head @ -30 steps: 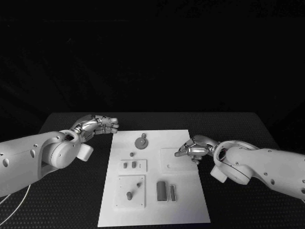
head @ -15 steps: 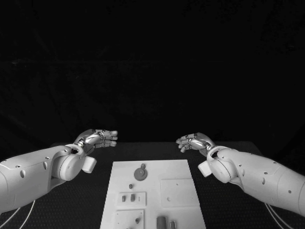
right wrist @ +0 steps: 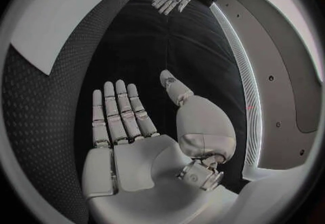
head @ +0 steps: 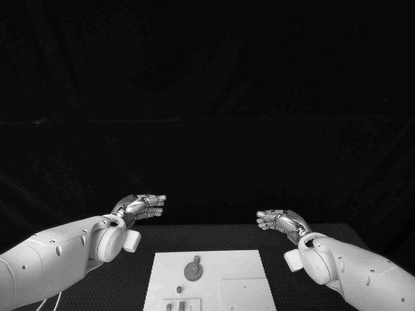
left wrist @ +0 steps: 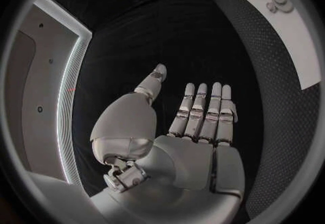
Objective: Assemble the parts on the task board
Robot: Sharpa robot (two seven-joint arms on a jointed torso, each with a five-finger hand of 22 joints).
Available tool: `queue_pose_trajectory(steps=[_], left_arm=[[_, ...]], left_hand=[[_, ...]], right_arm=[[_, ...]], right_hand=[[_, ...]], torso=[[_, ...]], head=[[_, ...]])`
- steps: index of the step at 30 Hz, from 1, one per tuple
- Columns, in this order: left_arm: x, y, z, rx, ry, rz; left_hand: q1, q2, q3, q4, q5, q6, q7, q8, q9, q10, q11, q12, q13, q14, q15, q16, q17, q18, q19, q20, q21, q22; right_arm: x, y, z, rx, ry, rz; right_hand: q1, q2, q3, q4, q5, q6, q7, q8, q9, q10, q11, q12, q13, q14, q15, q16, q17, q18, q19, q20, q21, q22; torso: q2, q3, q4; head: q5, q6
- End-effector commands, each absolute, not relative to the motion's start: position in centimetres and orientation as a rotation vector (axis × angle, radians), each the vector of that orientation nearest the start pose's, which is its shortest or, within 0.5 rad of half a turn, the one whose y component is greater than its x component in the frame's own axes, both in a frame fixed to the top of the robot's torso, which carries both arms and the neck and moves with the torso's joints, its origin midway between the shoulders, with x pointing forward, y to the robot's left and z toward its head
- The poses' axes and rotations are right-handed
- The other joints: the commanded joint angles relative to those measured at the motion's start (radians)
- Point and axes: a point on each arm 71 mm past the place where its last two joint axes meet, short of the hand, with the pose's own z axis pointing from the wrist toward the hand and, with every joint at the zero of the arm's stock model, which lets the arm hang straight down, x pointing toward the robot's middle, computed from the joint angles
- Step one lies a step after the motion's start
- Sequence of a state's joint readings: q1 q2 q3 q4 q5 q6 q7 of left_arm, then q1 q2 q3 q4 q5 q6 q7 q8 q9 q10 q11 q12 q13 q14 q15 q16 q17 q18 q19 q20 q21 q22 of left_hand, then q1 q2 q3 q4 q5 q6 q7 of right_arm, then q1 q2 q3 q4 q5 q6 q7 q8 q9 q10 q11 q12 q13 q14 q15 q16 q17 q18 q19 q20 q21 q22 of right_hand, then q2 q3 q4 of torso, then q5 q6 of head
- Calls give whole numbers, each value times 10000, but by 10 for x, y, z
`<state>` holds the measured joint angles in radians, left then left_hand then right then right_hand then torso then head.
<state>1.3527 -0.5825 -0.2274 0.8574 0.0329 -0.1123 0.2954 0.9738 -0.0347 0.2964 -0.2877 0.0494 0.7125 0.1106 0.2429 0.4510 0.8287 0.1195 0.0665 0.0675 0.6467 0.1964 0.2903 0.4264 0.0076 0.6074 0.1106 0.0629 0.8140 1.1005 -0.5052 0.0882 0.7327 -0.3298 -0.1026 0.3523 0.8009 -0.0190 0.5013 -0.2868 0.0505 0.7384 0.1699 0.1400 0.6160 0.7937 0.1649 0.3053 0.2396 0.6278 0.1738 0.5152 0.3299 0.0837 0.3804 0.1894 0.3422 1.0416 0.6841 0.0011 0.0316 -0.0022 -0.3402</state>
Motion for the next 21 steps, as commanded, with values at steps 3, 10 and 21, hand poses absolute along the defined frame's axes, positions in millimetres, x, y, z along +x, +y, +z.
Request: queue_pose_trajectory(steps=[3, 10, 21], left_arm=[[595, 274, -179, -10486, 14733, -13055], [591, 273, -186, -10878, 14538, -12617], [546, 237, -217, -11500, 13664, -12608]], left_hand=[[-94, 73, 36, 23, 1, 54, 108, 83, 48, 100, 119, 56, 36, 36, 1, 23, 12, -76, -59, -14, 63, -28], [-9738, 347, -2964, 2877, -494, -7125, -1106, -2429, -4510, -8287, -1195, -665, -675, -6467, -1964, -2903, -4264, -76, -6074, -1106, -629, -8140], [-9738, 347, -2964, 2877, -494, -7125, -1106, -2429, -4510, -8287, -1195, -665, -675, -6467, -1964, -2903, -4264, -76, -6074, -1106, -629, -8140]], right_arm=[[585, -271, -239, 9697, 14189, 12914], [583, -271, -240, 9867, 14186, 12369], [555, -242, -235, 10379, 13193, 12652]], right_hand=[[-165, 50, -263, 29, -17, -99, 31, -30, -33, 197, -9, -255, -260, 23, 22, -150, -88, -76, -15, -1, -43, 63], [-8009, 190, -5013, 2868, -505, -7384, -1699, -1400, -6160, -7937, -1649, -3053, -2396, -6278, -1738, -5152, -3299, -837, -3804, -1894, -3422, -10416], [-8009, 190, -5013, 2868, -505, -7384, -1699, -1400, -6160, -7937, -1649, -3053, -2396, -6278, -1738, -5152, -3299, -837, -3804, -1894, -3422, -10416]], torso=[[-34, 55, 29], [-96, 28, -6], [-728, 9, -157]], head=[[28, 278], [20, 57], [21, -1231]])
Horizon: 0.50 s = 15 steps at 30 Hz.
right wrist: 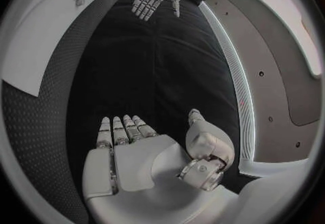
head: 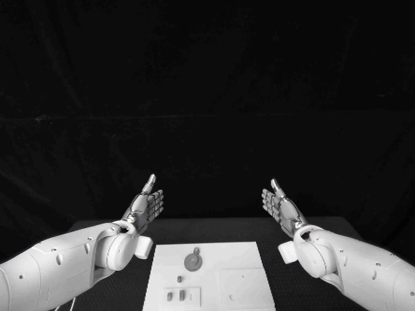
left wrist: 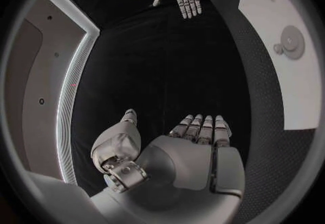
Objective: Assemble the parts on the task board
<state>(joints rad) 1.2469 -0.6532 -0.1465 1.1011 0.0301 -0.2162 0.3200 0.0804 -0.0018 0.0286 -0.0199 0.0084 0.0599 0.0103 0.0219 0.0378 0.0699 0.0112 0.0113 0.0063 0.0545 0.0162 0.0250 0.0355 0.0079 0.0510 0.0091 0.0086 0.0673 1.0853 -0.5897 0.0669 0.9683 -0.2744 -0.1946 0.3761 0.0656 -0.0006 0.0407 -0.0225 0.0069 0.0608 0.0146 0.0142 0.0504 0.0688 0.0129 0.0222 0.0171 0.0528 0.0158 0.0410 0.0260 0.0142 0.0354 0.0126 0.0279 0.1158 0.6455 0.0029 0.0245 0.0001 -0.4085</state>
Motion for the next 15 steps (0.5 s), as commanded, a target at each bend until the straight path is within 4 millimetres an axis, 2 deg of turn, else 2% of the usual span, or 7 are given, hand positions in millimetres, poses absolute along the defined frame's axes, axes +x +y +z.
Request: queue_pose_trajectory(steps=[1, 4, 5, 7, 11, 15], left_arm=[[540, 233, -219, -11564, 13551, -12596], [522, 221, -224, -11736, 13211, -12547], [512, 216, -226, -11812, 13040, -12515], [500, 209, -227, -11896, 12827, -12469], [481, 200, -227, -12007, 12495, -12384], [467, 194, -225, -12069, 12263, -12316]], left_hand=[[-804, 18, -286, 199, -84, -599, -103, -219, -378, -699, -112, -113, -63, -545, -162, -250, -355, -79, -510, -91, -86, -673], [-804, 18, -286, 199, -84, -599, -103, -219, -378, -699, -112, -113, -63, -545, -162, -250, -355, -79, -510, -91, -86, -673], [-804, 18, -286, 199, -84, -599, -103, -219, -378, -699, -112, -113, -63, -545, -162, -250, -355, -79, -510, -91, -86, -673], [-804, 18, -286, 199, -84, -599, -103, -219, -378, -699, -112, -113, -63, -545, -162, -250, -355, -79, -510, -91, -86, -673], [-804, 18, -286, 199, -84, -599, -103, -219, -378, -699, -112, -113, -63, -545, -162, -250, -355, -79, -510, -91, -86, -673], [-804, 18, -286, 199, -84, -599, -103, -219, -378, -699, -112, -113, -63, -545, -162, -250, -355, -79, -510, -91, -86, -673]], right_arm=[[551, -239, -235, 10460, 13091, 12668], [537, -229, -233, 10723, 12816, 12689], [530, -224, -232, 10863, 12697, 12684], [519, -218, -231, 11064, 12551, 12660], [498, -207, -229, 11463, 12341, 12564], [478, -199, -226, 11807, 12227, 12431]], right_hand=[[-656, 6, -407, 225, -69, -608, -146, -142, -504, -688, -129, -222, -171, -528, -158, -410, -260, -142, -354, -126, -279, -1158], [-656, 6, -407, 225, -69, -608, -146, -142, -504, -688, -129, -222, -171, -528, -158, -410, -260, -142, -354, -126, -279, -1158], [-656, 6, -407, 225, -69, -608, -146, -142, -504, -688, -129, -222, -171, -528, -158, -410, -260, -142, -354, -126, -279, -1158], [-656, 6, -407, 225, -69, -608, -146, -142, -504, -688, -129, -222, -171, -528, -158, -410, -260, -142, -354, -126, -279, -1158], [-656, 6, -407, 225, -69, -608, -146, -142, -504, -688, -129, -222, -171, -528, -158, -410, -260, -142, -354, -126, -279, -1158], [-656, 6, -407, 225, -69, -608, -146, -142, -504, -688, -129, -222, -171, -528, -158, -410, -260, -142, -354, -126, -279, -1158]], torso=[[-420, -11, -104], [-628, -18, -154], [-715, -20, -174], [-815, -23, -198], [-953, -27, -231], [-1013, -29, -245]], head=[[-2, -706], [-1, -1130], [-1, -1306], [-1, -1512], [-1, -1791], [-1, -1914]])
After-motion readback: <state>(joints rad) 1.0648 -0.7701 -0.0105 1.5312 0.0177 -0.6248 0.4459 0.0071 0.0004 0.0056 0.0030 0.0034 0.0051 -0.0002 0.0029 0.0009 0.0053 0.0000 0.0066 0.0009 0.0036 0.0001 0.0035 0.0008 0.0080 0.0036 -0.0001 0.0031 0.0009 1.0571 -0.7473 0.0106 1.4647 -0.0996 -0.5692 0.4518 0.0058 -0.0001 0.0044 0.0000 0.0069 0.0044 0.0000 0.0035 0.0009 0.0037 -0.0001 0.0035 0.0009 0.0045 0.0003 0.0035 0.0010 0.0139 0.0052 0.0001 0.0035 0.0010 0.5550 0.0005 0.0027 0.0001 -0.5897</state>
